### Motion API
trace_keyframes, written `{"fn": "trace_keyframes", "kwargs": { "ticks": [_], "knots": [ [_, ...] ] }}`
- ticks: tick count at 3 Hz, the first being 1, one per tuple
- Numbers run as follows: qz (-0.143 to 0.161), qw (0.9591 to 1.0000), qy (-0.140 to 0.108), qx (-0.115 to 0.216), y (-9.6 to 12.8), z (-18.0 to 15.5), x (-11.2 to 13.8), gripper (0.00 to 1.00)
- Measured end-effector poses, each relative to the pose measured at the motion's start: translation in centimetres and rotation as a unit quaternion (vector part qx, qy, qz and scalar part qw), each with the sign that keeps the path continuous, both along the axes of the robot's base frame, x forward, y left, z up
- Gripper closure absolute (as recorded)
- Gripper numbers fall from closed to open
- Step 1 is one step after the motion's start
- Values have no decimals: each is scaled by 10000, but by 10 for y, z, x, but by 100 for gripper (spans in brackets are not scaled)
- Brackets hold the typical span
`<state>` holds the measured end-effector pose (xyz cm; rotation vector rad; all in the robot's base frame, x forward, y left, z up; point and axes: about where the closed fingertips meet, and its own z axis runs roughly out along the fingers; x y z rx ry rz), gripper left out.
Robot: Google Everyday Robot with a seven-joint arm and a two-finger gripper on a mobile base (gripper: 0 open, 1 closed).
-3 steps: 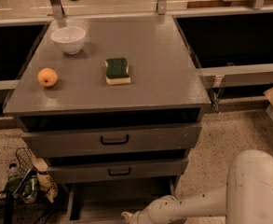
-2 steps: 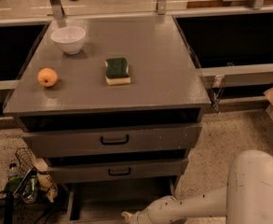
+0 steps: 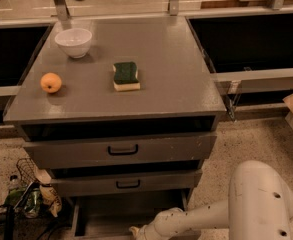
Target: Open bottom drawer
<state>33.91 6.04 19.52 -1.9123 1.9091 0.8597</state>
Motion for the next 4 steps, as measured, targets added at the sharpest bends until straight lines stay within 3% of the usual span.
{"fn": "trace_keyframes", "kwargs": {
  "ticks": [3, 4],
  "knots": [
    [260, 9994, 188, 157, 8, -3, -18, 0],
    [339, 9971, 432, 520, 10, 4, -28, 0]
  ]
}}
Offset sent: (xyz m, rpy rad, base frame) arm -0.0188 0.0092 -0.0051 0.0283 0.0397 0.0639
